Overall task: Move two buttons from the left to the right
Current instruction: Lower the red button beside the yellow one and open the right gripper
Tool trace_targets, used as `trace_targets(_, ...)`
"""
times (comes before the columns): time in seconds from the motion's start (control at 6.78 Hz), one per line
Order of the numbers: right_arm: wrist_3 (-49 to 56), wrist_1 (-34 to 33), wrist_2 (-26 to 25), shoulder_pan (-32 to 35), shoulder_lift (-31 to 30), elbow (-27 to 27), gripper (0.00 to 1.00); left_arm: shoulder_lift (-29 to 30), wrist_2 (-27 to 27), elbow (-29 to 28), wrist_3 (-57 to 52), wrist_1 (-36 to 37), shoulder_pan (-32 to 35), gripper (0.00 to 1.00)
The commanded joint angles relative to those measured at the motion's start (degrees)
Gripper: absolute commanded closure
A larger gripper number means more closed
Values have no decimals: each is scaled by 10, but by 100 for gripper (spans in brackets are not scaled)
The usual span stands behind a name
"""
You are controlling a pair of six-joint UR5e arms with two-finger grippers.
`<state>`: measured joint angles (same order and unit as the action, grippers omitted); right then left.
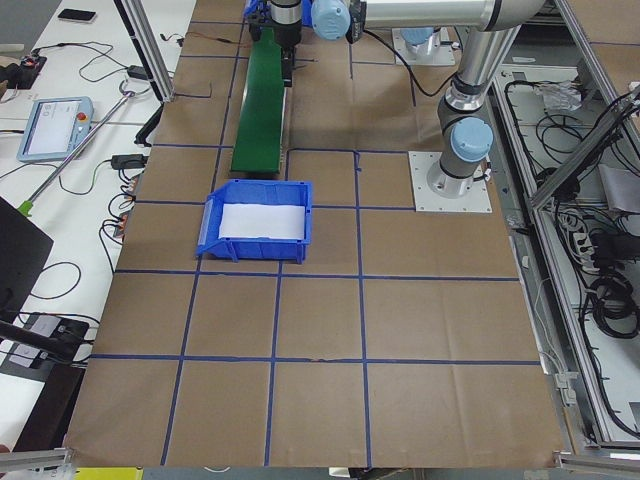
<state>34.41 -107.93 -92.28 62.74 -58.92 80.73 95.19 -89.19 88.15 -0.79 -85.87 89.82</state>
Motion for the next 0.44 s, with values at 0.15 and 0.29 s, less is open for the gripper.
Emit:
trace_targets(0.15,-12,47,10,18,-133,0,0,0,1,0,0,0,0,0)
trace_targets(0.29,-21,73,42,42,-165,0,0,0,1,0,0,0,0,0)
